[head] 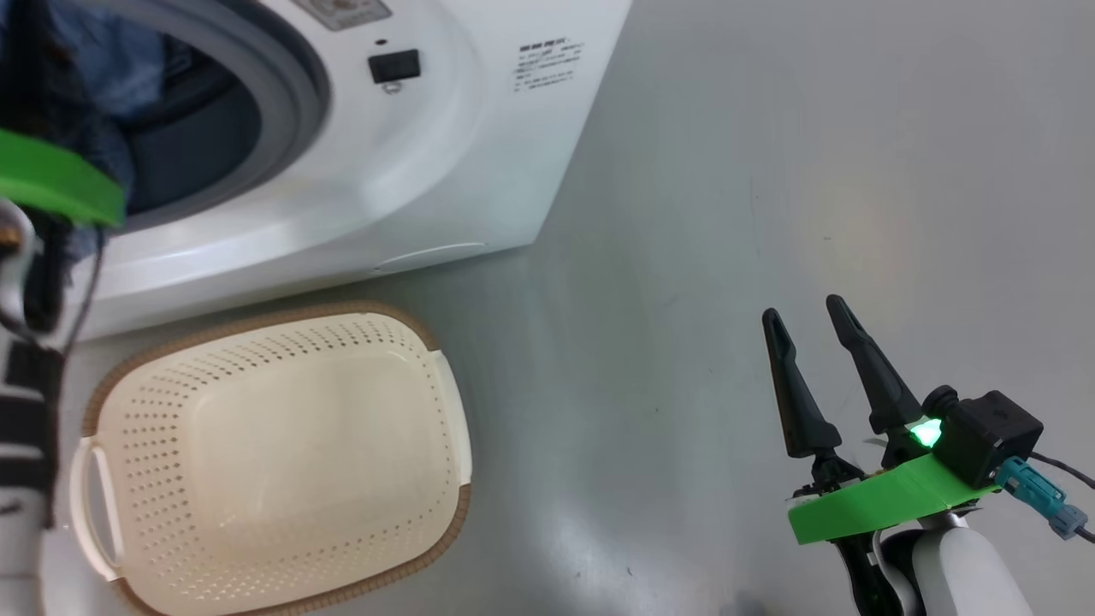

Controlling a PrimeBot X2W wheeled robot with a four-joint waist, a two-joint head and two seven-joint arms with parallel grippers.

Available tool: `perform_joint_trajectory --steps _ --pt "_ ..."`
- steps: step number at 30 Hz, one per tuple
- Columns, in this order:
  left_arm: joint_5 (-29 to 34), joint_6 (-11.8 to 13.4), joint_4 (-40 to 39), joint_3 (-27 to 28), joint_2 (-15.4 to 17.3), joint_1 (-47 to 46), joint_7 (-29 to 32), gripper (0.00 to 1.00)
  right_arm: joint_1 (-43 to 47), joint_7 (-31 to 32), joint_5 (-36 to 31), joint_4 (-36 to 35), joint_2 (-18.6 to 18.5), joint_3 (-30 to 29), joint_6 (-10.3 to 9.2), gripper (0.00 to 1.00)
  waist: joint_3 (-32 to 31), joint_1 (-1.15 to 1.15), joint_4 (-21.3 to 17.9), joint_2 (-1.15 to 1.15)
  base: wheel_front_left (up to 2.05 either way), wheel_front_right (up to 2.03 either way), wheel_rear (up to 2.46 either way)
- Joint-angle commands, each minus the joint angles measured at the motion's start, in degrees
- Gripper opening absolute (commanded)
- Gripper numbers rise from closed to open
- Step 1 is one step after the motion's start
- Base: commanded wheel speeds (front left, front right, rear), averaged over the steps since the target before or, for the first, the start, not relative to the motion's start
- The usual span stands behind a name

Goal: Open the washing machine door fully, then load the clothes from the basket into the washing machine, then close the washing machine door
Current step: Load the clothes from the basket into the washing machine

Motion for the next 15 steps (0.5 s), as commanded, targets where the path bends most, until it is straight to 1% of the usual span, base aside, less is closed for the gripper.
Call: perform_joint_trajectory --steps 1,5,10,13,15 --pt "-0.92 -0.14 -0.04 0.61 3.76 -3.18 0.48 0.0 -0.33 -0.69 0.75 -0.92 0.05 1.76 0.57 1.0 1.77 0.0 -1.49 0.0 0.0 0.0 0.0" --pt "-2.3 -0.14 3.27 -1.5 6.25 -8.95 0.62 0.0 -0.94 -1.38 1.24 -0.36 0.05 2.33 0.57 1.0 3.59 0.0 -2.8 0.0 0.0 0.0 0.0" --pt "-4.06 -0.14 7.42 -2.72 7.79 -15.25 0.17 0.0 -1.73 -2.23 1.8 0.48 0.05 3.12 0.57 1.0 5.22 0.0 -4.16 0.0 0.0 0.0 0.0" --pt "-4.45 0.02 9.0 -1.47 8.21 -18.58 -0.33 0.0 -2.09 -2.62 1.98 0.93 0.05 3.59 0.57 1.0 5.71 0.0 -4.76 0.0 0.0 0.0 0.0" --pt "-4.51 0.88 8.14 0.47 8.43 -20.5 -0.5 0.0 -2.28 -2.81 2.02 1.12 0.05 3.73 0.57 1.0 6.06 0.0 -5.08 0.0 0.0 0.0 0.0"
